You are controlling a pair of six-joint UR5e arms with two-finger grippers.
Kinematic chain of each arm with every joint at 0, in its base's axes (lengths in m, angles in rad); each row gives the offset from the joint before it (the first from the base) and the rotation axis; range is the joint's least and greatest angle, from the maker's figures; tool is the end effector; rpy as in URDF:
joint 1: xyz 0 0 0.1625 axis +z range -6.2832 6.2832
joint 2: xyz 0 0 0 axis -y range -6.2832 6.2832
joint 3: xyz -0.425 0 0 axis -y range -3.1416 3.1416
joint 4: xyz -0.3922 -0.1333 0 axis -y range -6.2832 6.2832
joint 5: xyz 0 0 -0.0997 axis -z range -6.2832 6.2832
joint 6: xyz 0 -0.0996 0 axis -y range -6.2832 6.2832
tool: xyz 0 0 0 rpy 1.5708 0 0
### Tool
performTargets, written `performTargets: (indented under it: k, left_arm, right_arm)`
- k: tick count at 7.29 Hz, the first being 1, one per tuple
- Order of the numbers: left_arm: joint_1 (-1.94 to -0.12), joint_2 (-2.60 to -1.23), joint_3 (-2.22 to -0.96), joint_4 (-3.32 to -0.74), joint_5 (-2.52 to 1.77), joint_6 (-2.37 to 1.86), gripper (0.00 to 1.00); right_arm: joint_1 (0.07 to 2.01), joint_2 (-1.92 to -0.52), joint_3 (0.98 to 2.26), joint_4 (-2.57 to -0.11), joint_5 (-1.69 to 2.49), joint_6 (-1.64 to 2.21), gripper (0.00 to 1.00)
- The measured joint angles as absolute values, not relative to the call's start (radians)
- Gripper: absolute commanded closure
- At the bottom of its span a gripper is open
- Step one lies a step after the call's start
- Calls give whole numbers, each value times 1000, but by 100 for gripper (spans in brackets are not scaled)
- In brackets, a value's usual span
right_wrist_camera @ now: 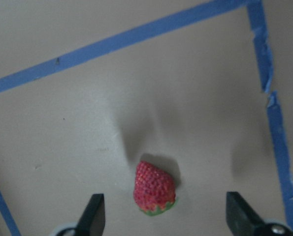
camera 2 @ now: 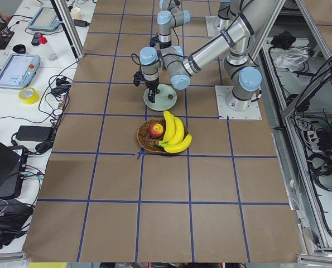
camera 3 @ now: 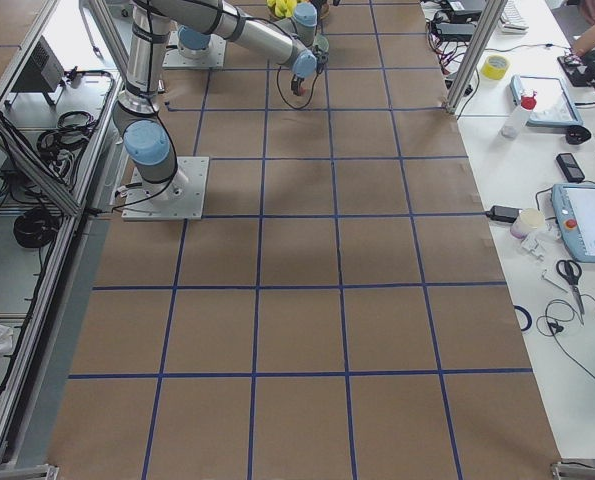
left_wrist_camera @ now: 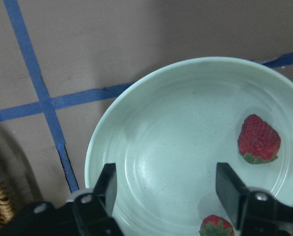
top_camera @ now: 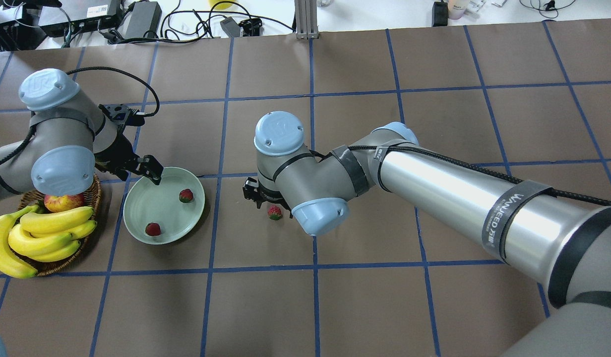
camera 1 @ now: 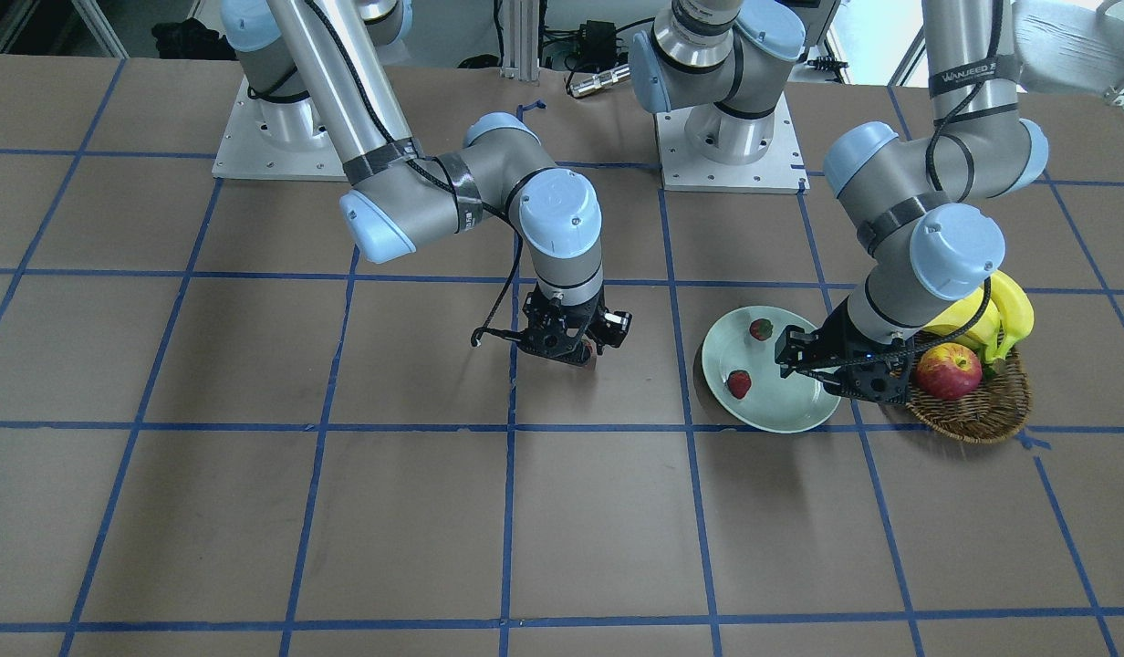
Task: Collect all strawberries into plate
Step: 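Raise the right gripper away while the left gripper reaches toward the mid-table strawberry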
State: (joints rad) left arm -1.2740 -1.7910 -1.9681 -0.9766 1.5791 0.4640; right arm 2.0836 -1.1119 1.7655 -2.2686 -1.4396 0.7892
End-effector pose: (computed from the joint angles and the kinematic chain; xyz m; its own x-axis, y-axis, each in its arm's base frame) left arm 0.0225 -0.5264 0.2483 -0.9860 0.1665 0.0030 0.1665 0.9857 0.0246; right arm 0.4236 -0.4542 0.2108 -0.9544 0.2717 -0.1234 0.2659 0.9620 0.0616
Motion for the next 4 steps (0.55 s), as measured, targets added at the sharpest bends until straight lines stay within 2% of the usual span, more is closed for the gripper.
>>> performTargets:
  k: [2,4]
  left_arm:
    - [-1298,-1770,-1937,-1005,1574,439,4]
    - [-1408,-1750,-1932,-1012,1570,318,5]
  right_arm:
    - [1961,-1249,1763,-2119,-1477,616,0]
    - [1806,-1425,1756,-1936,-1519,386,0]
